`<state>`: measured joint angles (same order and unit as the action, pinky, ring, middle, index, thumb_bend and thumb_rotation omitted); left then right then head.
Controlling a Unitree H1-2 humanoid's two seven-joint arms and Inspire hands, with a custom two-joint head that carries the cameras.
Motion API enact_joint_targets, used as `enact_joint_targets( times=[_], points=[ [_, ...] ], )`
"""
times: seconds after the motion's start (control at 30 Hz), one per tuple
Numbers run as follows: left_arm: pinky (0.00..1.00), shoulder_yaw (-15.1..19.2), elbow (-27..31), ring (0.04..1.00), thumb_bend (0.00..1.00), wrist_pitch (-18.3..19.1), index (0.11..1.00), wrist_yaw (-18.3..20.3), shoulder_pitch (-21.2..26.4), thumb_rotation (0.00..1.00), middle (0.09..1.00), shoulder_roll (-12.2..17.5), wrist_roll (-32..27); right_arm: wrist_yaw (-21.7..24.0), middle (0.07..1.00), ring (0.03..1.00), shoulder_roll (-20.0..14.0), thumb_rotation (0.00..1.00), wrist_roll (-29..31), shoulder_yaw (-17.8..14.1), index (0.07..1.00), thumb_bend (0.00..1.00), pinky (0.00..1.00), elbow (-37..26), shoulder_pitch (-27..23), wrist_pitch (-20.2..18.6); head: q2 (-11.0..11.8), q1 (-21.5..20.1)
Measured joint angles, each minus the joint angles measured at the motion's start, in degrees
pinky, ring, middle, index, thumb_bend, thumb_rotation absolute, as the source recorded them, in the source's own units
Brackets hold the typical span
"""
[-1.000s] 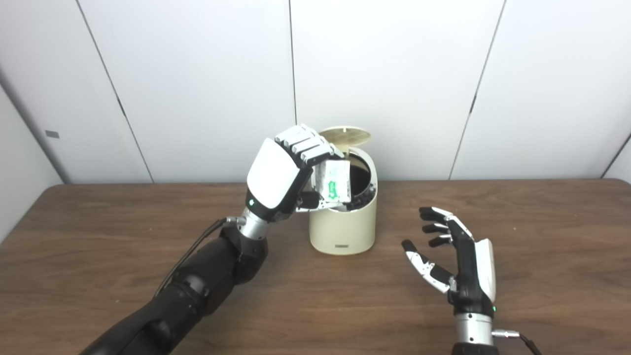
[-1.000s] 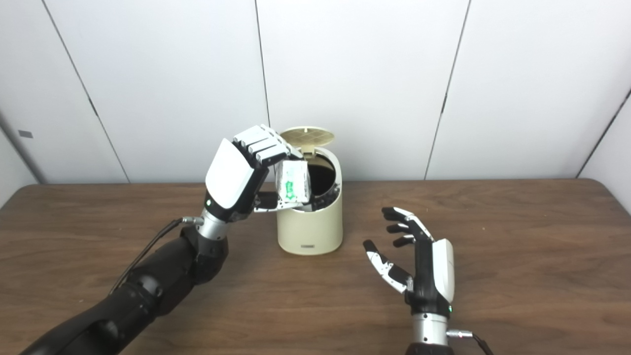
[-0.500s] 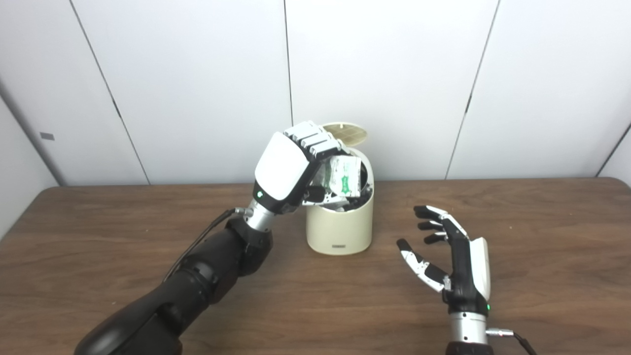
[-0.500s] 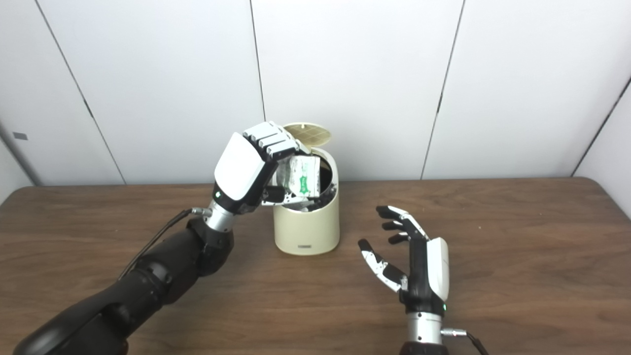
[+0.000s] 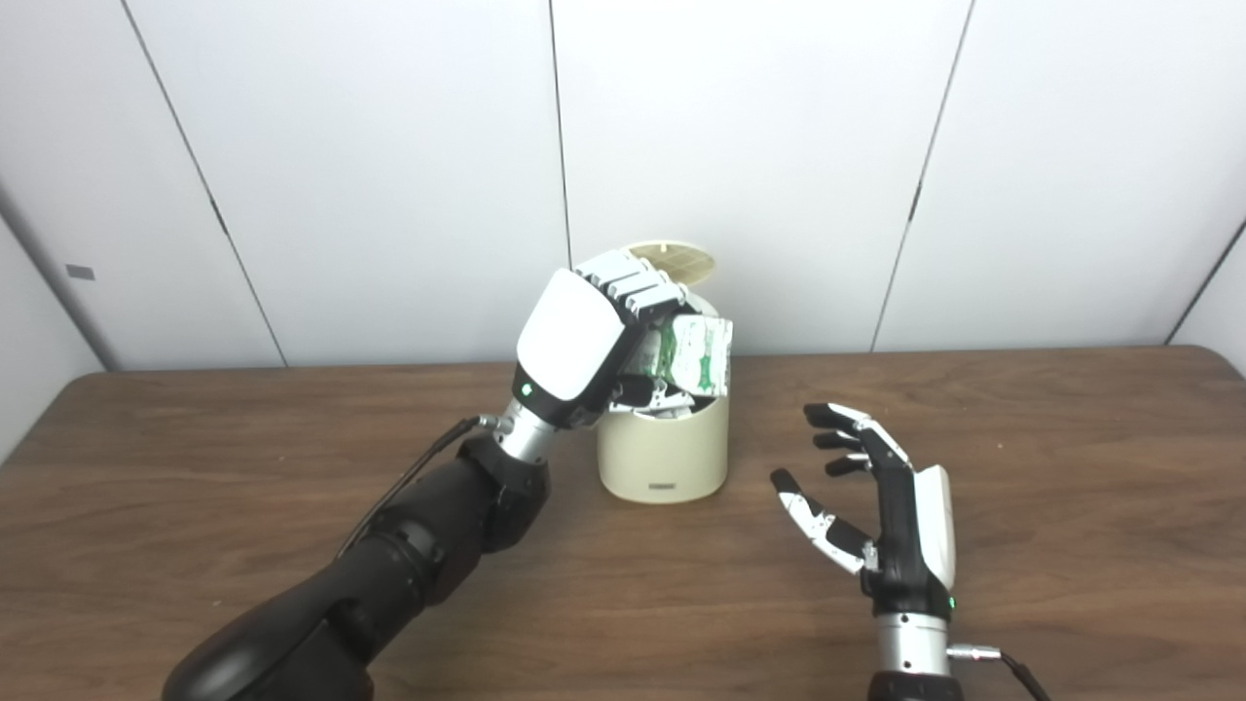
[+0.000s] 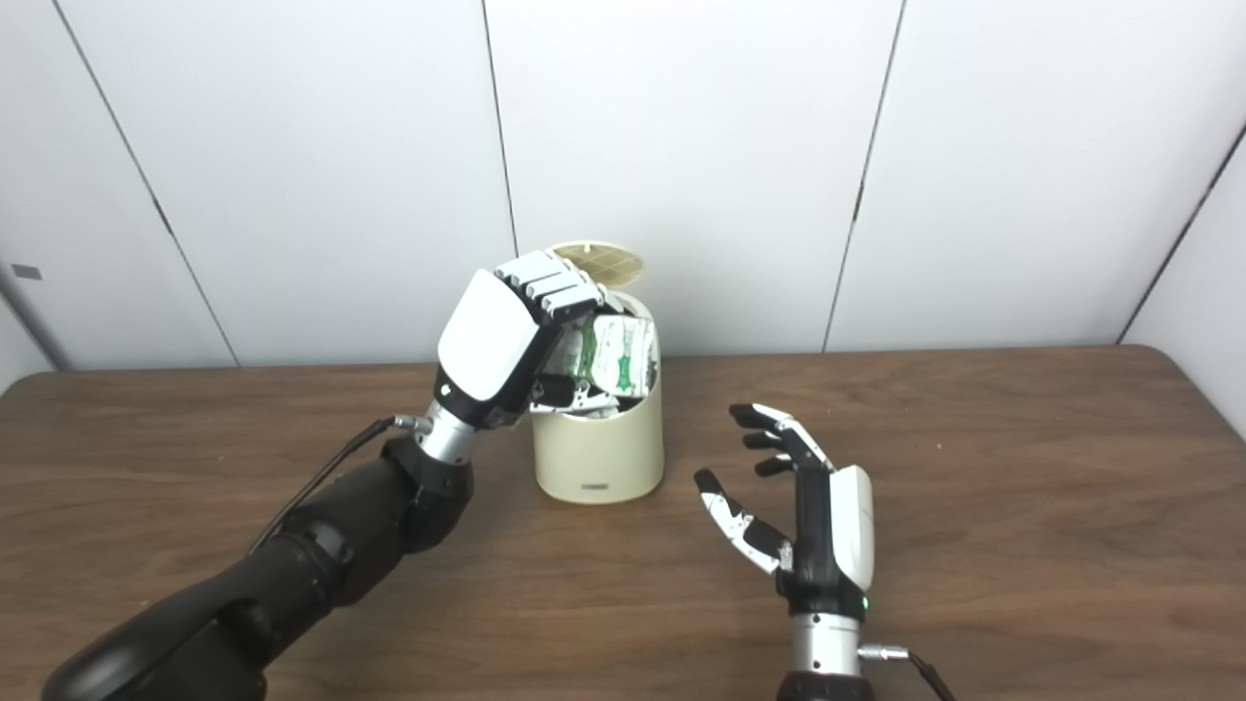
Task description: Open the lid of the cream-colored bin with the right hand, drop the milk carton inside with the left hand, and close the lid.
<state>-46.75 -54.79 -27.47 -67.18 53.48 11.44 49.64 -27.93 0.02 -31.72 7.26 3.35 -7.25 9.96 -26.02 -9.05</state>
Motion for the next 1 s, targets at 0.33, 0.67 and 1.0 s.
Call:
enact_joint_targets(
  times=[0.33,0.67,1.0],
  points=[
    [0.54,-0.6,0.0,0.507,0.50,0.3,0.459,0.2,0.1,0.00,0.455,0.0,-0.8,-0.6,0.698,0.637,0.3,0.19,0.0,0.1,0.681,0.29,0.49,0.8,-0.5,0.0,0.5,0.1],
    [0.54,-1.0,0.4,0.505,0.50,0.3,0.462,0.8,0.3,0.00,0.457,0.0,-1.1,-1.0,0.697,0.634,1.0,0.18,-0.1,0.4,0.681,0.29,0.50,1.6,-1.3,0.0,0.8,0.0],
    [0.55,-1.1,0.8,0.509,0.50,0.3,0.461,1.9,0.5,0.00,0.458,0.0,-1.1,-1.6,0.697,0.642,1.4,0.16,0.0,0.8,0.676,0.29,0.51,2.8,-2.1,0.4,1.1,0.0]
  ],
)
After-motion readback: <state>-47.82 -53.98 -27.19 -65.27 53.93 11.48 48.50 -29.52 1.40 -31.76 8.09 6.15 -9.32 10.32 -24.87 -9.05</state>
